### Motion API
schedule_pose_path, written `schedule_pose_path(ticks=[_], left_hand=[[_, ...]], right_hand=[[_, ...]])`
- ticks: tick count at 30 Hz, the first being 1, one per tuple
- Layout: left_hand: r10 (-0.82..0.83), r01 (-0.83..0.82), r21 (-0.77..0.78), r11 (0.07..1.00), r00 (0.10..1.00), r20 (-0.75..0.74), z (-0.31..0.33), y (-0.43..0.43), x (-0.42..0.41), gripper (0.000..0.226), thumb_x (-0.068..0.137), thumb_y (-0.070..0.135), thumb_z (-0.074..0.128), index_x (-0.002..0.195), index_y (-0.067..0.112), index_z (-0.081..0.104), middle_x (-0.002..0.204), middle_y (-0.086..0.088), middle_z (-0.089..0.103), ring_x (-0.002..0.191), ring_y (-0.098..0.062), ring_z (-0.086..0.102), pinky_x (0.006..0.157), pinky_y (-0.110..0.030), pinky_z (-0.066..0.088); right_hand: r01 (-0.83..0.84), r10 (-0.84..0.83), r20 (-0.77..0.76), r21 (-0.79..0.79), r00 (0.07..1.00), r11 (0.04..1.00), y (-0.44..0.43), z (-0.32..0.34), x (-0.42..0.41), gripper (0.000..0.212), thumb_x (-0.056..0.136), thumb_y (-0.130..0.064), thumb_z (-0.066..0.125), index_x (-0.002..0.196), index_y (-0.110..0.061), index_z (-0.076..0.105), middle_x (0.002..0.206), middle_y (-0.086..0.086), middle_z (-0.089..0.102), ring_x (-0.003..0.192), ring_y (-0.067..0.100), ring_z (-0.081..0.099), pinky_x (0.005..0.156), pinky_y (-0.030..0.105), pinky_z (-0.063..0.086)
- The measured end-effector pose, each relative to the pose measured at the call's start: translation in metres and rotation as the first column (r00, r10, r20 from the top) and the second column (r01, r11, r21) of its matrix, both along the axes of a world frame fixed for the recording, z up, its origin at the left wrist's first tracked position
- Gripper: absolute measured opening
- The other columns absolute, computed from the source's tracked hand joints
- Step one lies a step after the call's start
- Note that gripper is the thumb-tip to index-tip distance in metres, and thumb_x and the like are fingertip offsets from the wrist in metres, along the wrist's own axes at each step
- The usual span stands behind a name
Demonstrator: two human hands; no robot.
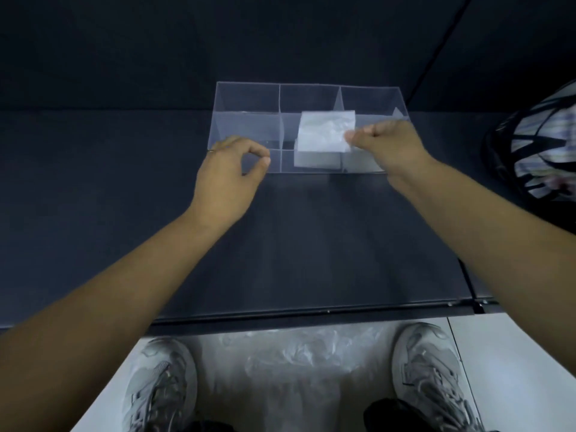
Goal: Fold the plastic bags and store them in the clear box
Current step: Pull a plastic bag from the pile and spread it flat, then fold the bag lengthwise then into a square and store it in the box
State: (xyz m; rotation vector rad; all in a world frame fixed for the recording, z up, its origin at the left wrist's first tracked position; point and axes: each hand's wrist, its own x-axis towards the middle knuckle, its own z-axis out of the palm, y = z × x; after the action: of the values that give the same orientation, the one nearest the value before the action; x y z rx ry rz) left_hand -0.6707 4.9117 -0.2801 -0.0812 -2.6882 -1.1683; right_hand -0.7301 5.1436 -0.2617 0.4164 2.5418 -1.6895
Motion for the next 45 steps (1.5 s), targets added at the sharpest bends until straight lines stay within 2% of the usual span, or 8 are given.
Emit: schedule_pose_path(ticks=[9,16,20,26,34,37,41,45], left_hand=[[-0.141,0.149,-0.558,0.816,0.988,0.057,-0.033,-0.007,-0.003,0.075,0.096,0.042,0.049,0.153,0.012,0.011,0.161,-0.003,0.011,0.148,-0.02,-0.001,0.118,-0.036,-0.01],[-0.193,0.221,-0.543,0.81,0.975,0.11,-0.041,0.0,0.05,0.071,0.095,0.048,0.038,0.152,0.011,0.018,0.161,-0.004,0.011,0.148,-0.02,-0.001,0.118,-0.035,-0.01],[-0.198,0.316,-0.612,0.725,0.947,0.255,-0.066,0.001,0.101,0.079,0.09,0.067,0.006,0.152,0.019,0.005,0.16,0.0,0.001,0.148,-0.017,-0.005,0.119,-0.039,-0.008],[-0.193,0.304,-0.613,0.73,0.951,0.242,-0.074,-0.003,0.111,0.077,0.091,0.066,0.004,0.153,0.02,0.007,0.161,0.002,0.003,0.148,-0.015,-0.004,0.119,-0.041,-0.006],[-0.201,0.307,-0.607,0.733,0.95,0.238,-0.076,-0.005,0.111,0.076,0.092,0.065,0.008,0.153,0.02,0.011,0.161,0.001,0.007,0.148,-0.015,-0.002,0.12,-0.04,-0.004],[-0.196,0.314,-0.601,0.735,0.947,0.255,-0.076,-0.005,0.112,0.076,0.093,0.066,0.007,0.153,0.02,0.011,0.161,0.002,0.006,0.148,-0.014,-0.003,0.119,-0.039,-0.006],[-0.196,0.361,-0.505,0.784,0.916,0.35,-0.063,-0.004,0.108,0.078,0.087,0.065,0.004,0.153,0.024,0.011,0.161,0.007,0.0,0.147,-0.008,-0.008,0.118,-0.035,-0.011],[-0.292,0.185,0.238,0.953,0.766,0.572,-0.021,-0.007,0.099,0.072,0.084,0.073,0.012,0.137,0.039,0.047,0.152,0.02,0.027,0.134,0.012,0.013,0.115,-0.025,0.0]], right_hand=[[-0.035,-0.007,0.051,0.763,0.999,0.645,-0.031,-0.013,-0.046,0.027,0.082,-0.027,0.069,0.101,-0.01,0.063,0.105,0.007,0.067,0.099,0.027,0.062,0.074,0.028,0.039],[0.034,0.108,-0.16,0.693,0.981,0.72,-0.03,0.001,-0.018,0.022,0.088,-0.003,0.054,0.109,-0.009,0.057,0.11,0.005,0.061,0.102,0.02,0.058,0.092,0.031,0.043],[-0.233,0.47,-0.485,0.472,0.737,0.85,-0.034,0.001,0.086,0.009,0.085,-0.007,0.056,0.091,-0.014,0.059,0.086,-0.007,0.05,0.072,-0.003,0.045,0.069,0.014,0.039],[-0.729,0.969,0.105,0.678,0.222,0.094,-0.003,-0.086,0.24,0.028,0.068,-0.039,0.08,0.09,-0.027,0.069,0.092,-0.008,0.067,0.08,0.011,0.065,0.066,0.025,0.055],[-0.647,0.721,0.498,0.757,0.482,-0.09,0.027,-0.134,0.228,0.028,0.049,-0.036,0.086,0.065,-0.02,0.07,0.07,-0.002,0.066,0.068,0.018,0.066,0.063,0.021,0.05],[-0.817,0.766,0.495,0.572,0.411,0.069,0.029,-0.119,0.223,0.022,0.088,-0.037,0.061,0.091,-0.016,0.065,0.096,0.0,0.063,0.098,0.019,0.059,0.079,0.025,0.039],[-0.792,0.752,0.25,0.24,0.61,0.562,0.023,-0.062,0.22,0.026,0.089,-0.03,0.066,0.076,-0.008,0.061,0.074,0.006,0.058,0.069,0.013,0.053,0.066,0.025,0.039],[-0.584,0.585,0.064,-0.024,0.809,0.811,0.015,-0.007,0.194,0.035,0.093,-0.027,0.059,0.071,0.0,0.051,0.061,0.005,0.042,0.058,0.011,0.04,0.056,0.021,0.036]])
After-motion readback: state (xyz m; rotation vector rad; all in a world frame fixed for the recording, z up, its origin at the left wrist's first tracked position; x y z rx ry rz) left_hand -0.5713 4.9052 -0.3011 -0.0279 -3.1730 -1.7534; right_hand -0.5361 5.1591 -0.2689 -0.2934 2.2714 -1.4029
